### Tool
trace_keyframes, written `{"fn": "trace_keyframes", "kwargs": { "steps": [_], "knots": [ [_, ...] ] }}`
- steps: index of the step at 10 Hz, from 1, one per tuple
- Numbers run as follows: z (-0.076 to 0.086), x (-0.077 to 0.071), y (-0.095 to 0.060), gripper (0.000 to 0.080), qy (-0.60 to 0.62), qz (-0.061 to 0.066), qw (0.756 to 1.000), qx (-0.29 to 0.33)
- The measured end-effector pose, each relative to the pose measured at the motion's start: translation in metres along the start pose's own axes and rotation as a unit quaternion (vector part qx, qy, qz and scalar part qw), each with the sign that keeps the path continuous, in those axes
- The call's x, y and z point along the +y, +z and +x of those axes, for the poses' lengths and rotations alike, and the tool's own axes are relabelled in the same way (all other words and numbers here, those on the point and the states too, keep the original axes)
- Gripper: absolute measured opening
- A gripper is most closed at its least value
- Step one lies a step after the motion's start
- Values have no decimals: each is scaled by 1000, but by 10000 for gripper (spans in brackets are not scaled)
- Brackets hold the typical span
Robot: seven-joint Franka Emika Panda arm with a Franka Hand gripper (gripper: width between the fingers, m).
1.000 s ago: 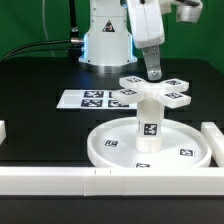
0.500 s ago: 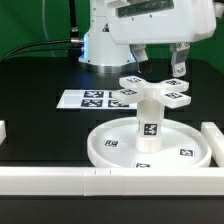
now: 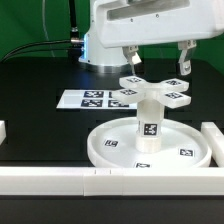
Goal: Assemble round table
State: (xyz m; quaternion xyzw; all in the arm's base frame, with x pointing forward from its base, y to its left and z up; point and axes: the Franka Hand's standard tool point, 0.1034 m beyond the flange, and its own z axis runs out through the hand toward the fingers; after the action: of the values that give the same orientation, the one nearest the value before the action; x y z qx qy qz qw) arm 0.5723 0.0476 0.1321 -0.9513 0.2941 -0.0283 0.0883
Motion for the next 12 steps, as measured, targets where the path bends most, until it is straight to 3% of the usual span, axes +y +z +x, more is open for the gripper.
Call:
{"fn": "trace_keyframes", "kwargs": {
  "steps": [1, 2, 3, 8, 11, 12],
  "knots": [
    [-1, -3, -2, 649, -70, -14, 997, -5],
    [0, -6, -4, 649, -128, -16, 992, -13],
    [-2, -9, -2, 649, -190, -34, 980, -44],
    [2, -10, -1, 649, -346, -28, 937, -48],
    [6, -11, 0, 649, -533, -39, 844, -37],
    [7, -11, 0, 649, -564, -36, 824, -40]
  ]
}}
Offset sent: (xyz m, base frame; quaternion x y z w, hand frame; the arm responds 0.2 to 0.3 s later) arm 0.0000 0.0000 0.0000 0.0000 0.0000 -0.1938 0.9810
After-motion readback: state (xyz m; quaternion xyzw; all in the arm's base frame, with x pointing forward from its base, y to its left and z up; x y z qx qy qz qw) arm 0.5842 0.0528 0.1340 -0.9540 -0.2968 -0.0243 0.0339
